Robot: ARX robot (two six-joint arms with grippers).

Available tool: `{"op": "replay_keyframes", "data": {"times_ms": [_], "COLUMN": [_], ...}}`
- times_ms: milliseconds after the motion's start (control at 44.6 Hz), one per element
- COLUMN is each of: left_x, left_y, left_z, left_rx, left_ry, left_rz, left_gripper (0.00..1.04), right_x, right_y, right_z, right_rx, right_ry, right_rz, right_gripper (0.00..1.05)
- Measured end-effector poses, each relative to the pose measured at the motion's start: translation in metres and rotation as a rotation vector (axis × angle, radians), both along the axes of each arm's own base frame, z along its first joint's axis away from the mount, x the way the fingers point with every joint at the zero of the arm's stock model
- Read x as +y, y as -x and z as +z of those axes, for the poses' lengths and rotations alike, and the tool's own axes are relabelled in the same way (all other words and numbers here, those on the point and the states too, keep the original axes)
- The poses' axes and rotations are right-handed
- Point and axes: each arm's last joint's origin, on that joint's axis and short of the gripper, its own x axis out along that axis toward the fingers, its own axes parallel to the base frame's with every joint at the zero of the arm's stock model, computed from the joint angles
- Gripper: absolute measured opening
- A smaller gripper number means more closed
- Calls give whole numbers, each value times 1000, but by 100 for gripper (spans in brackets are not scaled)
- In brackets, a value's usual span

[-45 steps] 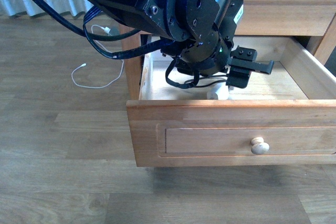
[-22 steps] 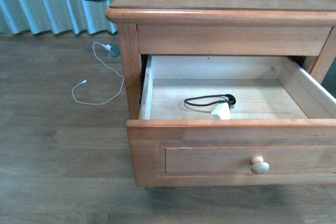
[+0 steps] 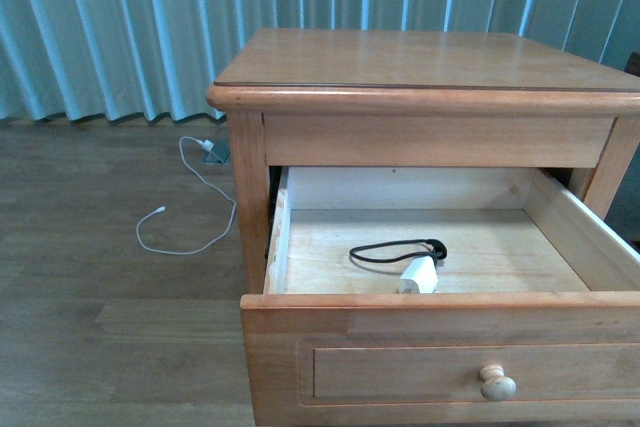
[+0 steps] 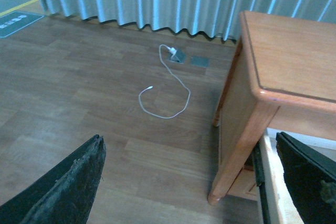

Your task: Put charger into drawer

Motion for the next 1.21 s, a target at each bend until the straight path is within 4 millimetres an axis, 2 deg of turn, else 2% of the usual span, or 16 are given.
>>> {"op": "replay_keyframes", "data": {"times_ms": [134, 336, 470, 493, 538, 694, 941, 1120, 1209], "left_x": [16, 16, 23, 26, 29, 39, 48, 61, 62], "left_y": [33, 34, 37, 39, 42, 46, 52, 58, 59], "left_z": [-14, -13, -25, -31, -37, -60, -81, -96, -100], "left_rx": [-23, -32, -118, -127, -131, -109, -110, -118, -119], "left_ry": [51, 71, 12, -10, -35, -77, -87, -95, -95], "left_rz": [60, 55, -179, -216, -239, -250, -247, -239, -243], "left_gripper": [99, 98, 79, 73, 66, 41, 4, 4, 4], "right_x": [0, 0, 0, 0, 0, 0, 0, 0, 0], "right_y": [0, 0, 0, 0, 0, 0, 0, 0, 0], "right_z": [0, 0, 0, 0, 0, 0, 0, 0, 0], "right_rx": [0, 0, 0, 0, 0, 0, 0, 0, 0], "right_ry": [0, 0, 0, 0, 0, 0, 0, 0, 0], "right_rz": [0, 0, 0, 0, 0, 0, 0, 0, 0], "right_gripper": [96, 96, 96, 96, 96, 96, 96, 96, 96]}}
